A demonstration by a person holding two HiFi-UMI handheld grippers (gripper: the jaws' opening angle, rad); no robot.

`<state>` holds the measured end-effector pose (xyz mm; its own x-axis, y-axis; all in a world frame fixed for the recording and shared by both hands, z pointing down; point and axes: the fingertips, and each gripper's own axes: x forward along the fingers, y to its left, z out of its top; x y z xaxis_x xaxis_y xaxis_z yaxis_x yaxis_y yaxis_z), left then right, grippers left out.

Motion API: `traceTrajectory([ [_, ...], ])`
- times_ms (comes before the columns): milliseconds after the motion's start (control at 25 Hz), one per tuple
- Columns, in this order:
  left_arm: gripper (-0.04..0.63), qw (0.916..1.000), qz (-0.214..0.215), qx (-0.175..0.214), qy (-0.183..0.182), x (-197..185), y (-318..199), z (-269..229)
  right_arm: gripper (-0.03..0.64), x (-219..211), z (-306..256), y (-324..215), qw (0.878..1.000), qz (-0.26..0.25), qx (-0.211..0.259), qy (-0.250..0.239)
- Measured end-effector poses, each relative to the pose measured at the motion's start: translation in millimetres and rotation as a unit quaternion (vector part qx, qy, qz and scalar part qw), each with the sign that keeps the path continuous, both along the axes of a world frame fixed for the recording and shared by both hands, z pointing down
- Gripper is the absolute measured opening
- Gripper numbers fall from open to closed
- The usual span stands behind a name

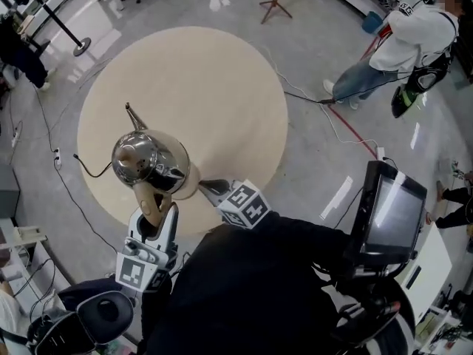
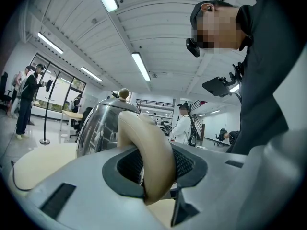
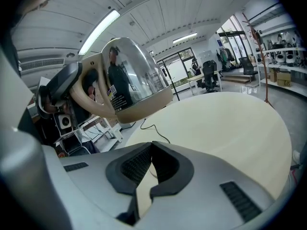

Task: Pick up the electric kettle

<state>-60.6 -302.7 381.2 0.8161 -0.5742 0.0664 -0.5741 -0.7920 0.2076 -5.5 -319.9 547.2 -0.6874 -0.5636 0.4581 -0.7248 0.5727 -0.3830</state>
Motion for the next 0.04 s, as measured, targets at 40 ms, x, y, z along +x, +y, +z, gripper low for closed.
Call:
traceTrajectory([
  [40,0.137,1.0000,0.004,0.001,0.000,3.0,-1.1,-3.2,0.014,4.9,-3.4,-0.4,1.000,0.005,0.001,0.000],
])
